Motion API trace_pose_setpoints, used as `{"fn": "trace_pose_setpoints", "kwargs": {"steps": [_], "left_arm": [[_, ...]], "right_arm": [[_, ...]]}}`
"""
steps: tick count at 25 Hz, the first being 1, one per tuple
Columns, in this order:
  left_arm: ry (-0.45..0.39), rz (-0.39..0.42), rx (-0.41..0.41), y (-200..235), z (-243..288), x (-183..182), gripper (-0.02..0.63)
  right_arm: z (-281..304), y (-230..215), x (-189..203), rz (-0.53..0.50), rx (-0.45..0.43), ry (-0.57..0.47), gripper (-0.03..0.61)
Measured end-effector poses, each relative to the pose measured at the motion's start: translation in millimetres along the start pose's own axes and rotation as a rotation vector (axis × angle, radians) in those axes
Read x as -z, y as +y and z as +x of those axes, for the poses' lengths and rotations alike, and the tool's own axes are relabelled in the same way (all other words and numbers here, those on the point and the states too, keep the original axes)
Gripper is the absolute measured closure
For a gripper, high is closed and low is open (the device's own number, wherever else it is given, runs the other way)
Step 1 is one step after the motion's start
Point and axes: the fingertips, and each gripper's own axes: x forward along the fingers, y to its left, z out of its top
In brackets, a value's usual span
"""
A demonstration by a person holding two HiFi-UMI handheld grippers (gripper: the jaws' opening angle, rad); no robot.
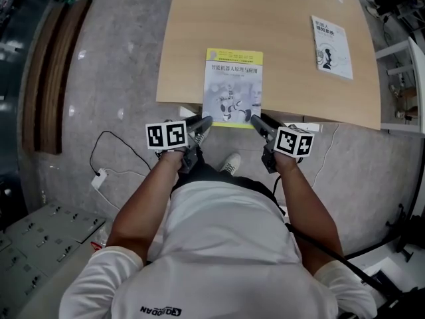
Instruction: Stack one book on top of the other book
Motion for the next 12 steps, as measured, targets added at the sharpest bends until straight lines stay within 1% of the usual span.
{"fn": "trace_pose_setpoints", "kwargs": {"steps": [1, 3, 4, 6, 9, 12], "left_arm": [[0.008, -0.032, 0.031, -2, 4, 1, 0.397], [0.015, -0.063, 0.072, -4, 9, 1, 0.399], [0.018, -0.066, 0.081, -5, 11, 1, 0.400], [0.026, -0.058, 0.082, -4, 14, 2, 0.430], [0.038, -0.055, 0.100, -3, 17, 2, 0.442], [0.050, -0.074, 0.126, -3, 18, 3, 0.446]], "right_arm": [[4, -1, 0, 0.045, -0.019, -0.003, 0.411], [11, 0, 2, 0.134, -0.064, -0.004, 0.411], [14, 0, 3, 0.179, -0.089, -0.007, 0.411], [17, -1, 3, 0.243, -0.126, -0.013, 0.410], [18, -3, 3, 0.268, -0.146, -0.009, 0.410], [21, -6, 5, 0.286, -0.161, 0.006, 0.374]]}}
